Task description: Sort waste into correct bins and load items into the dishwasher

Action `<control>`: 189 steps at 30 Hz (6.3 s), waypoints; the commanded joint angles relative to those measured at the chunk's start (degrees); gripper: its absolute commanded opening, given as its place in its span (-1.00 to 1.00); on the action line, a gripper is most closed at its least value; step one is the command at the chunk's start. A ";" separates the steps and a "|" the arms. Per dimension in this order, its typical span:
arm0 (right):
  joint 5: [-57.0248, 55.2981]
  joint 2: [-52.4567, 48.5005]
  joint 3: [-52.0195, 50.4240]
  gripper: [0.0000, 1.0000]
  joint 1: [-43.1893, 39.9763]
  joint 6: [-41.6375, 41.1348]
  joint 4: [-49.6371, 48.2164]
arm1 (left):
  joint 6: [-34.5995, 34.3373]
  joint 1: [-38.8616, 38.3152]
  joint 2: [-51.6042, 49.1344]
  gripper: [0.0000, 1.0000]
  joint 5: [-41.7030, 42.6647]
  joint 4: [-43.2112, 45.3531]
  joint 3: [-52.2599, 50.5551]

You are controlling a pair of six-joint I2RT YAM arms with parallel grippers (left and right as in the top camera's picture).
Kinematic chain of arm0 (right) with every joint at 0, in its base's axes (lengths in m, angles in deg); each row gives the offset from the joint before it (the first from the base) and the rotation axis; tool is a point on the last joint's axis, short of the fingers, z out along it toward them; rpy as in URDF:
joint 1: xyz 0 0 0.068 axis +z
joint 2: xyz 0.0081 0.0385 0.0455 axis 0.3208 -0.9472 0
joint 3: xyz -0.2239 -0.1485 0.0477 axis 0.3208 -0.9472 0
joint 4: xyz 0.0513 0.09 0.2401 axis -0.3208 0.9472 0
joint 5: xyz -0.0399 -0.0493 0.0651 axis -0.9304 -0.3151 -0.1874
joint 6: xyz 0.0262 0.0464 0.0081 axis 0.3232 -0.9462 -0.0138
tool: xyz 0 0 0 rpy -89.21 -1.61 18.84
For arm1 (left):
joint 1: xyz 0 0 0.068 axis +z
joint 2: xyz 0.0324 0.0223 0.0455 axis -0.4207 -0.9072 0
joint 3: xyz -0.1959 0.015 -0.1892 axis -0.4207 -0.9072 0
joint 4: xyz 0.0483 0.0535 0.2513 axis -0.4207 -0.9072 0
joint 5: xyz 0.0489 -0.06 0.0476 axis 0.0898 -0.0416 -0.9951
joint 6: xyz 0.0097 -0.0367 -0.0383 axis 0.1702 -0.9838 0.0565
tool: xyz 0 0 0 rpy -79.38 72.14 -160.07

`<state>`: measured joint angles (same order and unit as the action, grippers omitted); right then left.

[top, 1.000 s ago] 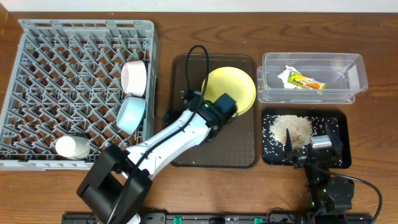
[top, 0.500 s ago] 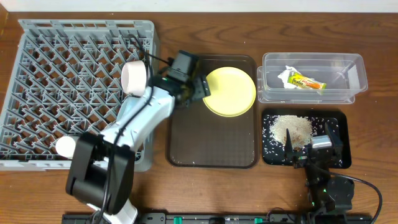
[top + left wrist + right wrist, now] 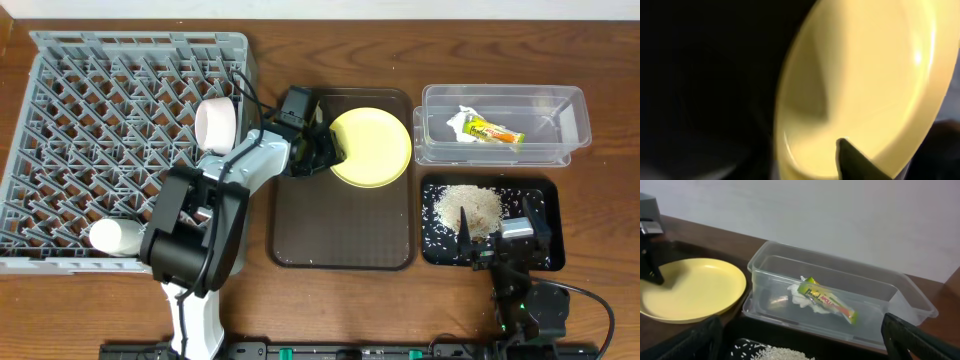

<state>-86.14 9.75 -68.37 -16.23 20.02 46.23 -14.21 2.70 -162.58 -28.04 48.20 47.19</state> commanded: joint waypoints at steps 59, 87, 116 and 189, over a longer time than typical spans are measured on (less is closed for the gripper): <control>0.22 0.35 -0.09 0.98 -0.55 0.37 0.20 | 43.89 31.58 34.03 -0.37 -54.38 -16.85 -1.60; 0.22 0.35 -0.09 0.98 -0.55 0.37 0.20 | 27.34 19.32 59.87 0.06 -8.72 -34.32 -1.60; 0.22 0.35 -0.09 0.99 -0.55 0.39 0.20 | 27.78 13.68 78.31 0.93 -20.59 9.46 -33.70; 0.22 0.35 -0.09 0.98 -0.55 0.37 0.22 | 27.76 13.79 116.45 1.00 -26.36 13.51 -72.57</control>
<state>-86.14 9.79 -68.37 -16.23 20.02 46.26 13.24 16.52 -46.44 -53.00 64.26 -24.67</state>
